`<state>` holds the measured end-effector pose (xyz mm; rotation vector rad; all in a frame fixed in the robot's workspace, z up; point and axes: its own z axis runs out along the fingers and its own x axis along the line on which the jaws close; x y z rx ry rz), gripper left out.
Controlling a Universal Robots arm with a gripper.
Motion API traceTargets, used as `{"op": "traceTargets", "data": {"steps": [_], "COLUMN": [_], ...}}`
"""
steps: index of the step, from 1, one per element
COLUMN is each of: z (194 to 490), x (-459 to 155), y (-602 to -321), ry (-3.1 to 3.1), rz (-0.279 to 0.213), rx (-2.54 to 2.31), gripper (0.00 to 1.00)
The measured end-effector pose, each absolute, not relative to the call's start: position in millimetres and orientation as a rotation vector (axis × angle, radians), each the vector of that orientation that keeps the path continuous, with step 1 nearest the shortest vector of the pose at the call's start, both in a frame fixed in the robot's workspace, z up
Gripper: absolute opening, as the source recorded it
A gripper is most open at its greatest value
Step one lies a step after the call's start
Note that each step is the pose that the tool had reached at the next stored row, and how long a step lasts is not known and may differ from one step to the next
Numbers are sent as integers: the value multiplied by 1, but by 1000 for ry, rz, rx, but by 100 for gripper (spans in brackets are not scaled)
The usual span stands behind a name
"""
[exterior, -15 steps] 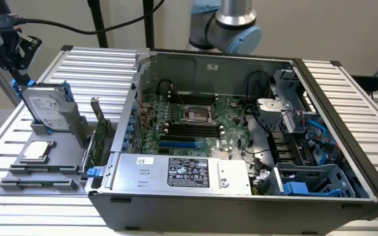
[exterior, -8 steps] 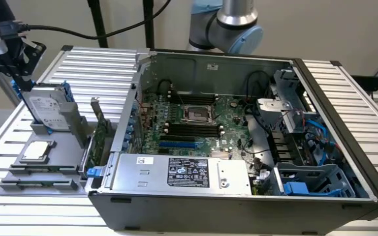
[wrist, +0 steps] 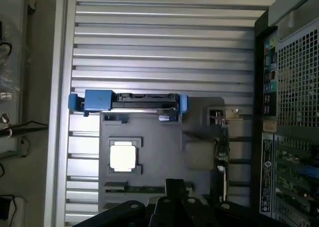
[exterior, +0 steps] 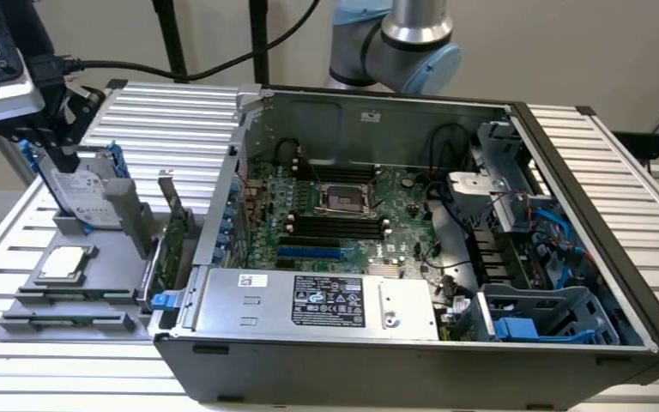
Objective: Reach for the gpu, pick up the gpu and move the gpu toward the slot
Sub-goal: 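Reach for the gpu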
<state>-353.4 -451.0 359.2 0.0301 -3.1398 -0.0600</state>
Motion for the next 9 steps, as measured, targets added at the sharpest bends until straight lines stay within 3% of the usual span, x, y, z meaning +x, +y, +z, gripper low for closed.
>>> {"op": "traceTargets", "data": {"steps": [9], "z": [345], "x": [-316], "y": [-459], "ry": [-3140], "rz": [-59], "rx": [30], "gripper": [11]}}
